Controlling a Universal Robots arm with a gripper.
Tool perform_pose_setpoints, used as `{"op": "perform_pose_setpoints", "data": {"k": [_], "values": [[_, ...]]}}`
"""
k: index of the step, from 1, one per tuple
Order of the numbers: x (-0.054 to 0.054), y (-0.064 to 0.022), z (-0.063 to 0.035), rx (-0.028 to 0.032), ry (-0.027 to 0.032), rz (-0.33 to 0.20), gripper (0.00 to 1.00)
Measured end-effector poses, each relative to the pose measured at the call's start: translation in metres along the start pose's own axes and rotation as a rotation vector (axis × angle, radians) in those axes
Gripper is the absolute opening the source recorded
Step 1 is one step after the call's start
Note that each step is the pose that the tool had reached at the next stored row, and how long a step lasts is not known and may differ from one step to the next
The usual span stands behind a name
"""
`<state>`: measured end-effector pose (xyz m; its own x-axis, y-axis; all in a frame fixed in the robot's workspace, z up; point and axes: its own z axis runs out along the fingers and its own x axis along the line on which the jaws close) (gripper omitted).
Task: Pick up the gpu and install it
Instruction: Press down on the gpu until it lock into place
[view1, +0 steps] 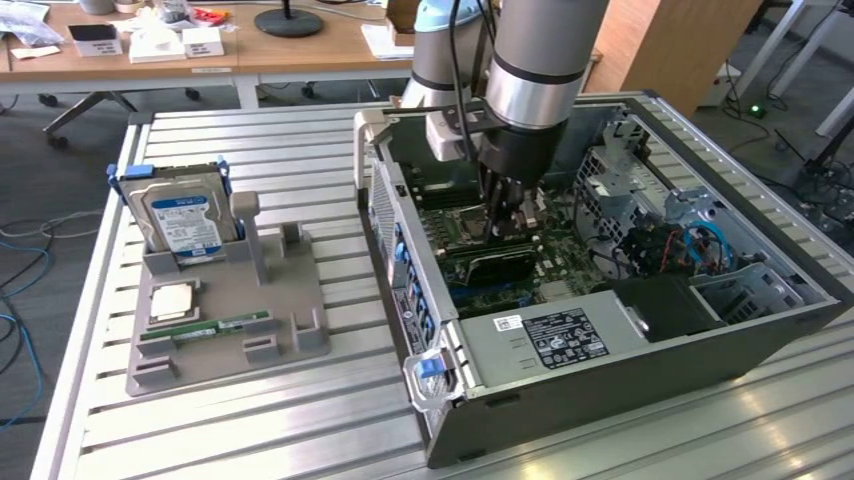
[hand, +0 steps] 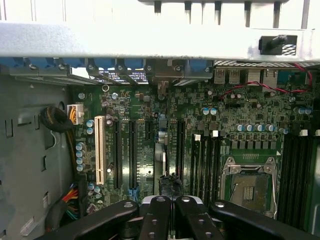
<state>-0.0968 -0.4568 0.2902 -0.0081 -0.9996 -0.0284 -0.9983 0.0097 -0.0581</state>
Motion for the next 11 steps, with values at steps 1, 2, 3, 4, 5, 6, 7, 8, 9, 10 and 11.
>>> {"op": "perform_pose_setpoints", "data": {"k": [1,2,3,4,5,6,7,8,9,10,11], "values": [[0.0,0.0008,0.0001,0.0006,0.0001,0.0,0.1],[0.0,0.0022,0.0001,0.0016,0.0004,0.0,0.1],[0.0,0.0033,0.0003,0.0028,0.0006,0.0,0.1],[0.0,0.0036,0.0006,0.0031,0.0008,0.0,0.1],[0.0001,0.0037,0.0015,0.0031,0.0011,0.0,0.1],[0.0001,0.0037,0.0028,0.0032,0.0011,-0.001,0.1],[0.0002,0.0038,0.004,0.0031,0.0011,0.0,0.1],[0.0002,0.0039,0.0047,0.0033,0.001,0.0,0.1],[0.0002,0.0039,0.0047,0.0031,0.0012,0.0,0.1],[0.0002,0.0039,0.0047,0.0032,0.0012,0.0,0.1],[0.0002,0.0035,0.0048,0.0032,0.0012,0.0,0.1]]}}
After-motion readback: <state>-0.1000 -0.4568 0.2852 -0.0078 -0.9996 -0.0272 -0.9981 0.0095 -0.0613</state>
